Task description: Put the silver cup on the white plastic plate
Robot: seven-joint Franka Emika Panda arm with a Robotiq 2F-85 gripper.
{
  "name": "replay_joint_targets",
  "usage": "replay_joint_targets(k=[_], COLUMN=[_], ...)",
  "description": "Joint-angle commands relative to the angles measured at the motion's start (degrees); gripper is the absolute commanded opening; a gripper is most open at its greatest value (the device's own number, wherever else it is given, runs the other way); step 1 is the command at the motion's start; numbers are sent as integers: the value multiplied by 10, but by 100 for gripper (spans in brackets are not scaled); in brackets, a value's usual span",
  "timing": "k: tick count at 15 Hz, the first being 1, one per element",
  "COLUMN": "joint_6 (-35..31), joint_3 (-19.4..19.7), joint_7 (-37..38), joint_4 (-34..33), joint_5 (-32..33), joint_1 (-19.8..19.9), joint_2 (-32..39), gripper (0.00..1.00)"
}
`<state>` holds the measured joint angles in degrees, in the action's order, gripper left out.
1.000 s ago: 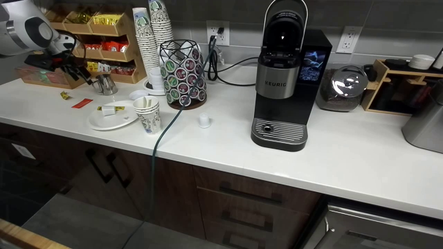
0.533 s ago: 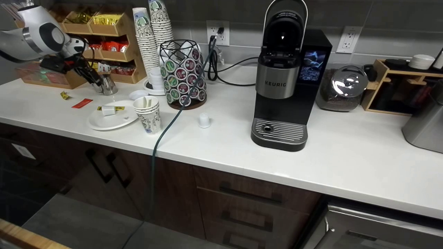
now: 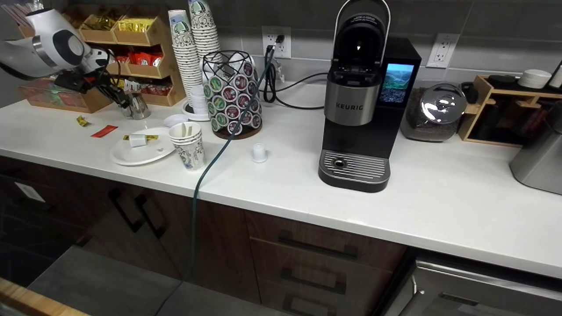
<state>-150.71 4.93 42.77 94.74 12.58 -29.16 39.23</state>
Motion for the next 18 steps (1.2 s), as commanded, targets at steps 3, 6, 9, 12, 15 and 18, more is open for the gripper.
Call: replay_joint_targets(k=[3,6,9,12,15,18], joint_6=[56,25,-23,-49,-27,17], joint_3=[2,-33,-71,-112,-141,-128], joint_7=[18,-24,-84,-212,-337,-377], joint_4=[13,82,168,253,339,419], joint_5=[11,-14,-57,-113,-163,-159], joint_1=[-17,19,75,132,181,198], joint_2=[-31,-91,-164,-236,-316,-401], gripper=[4,4,4,4,4,4])
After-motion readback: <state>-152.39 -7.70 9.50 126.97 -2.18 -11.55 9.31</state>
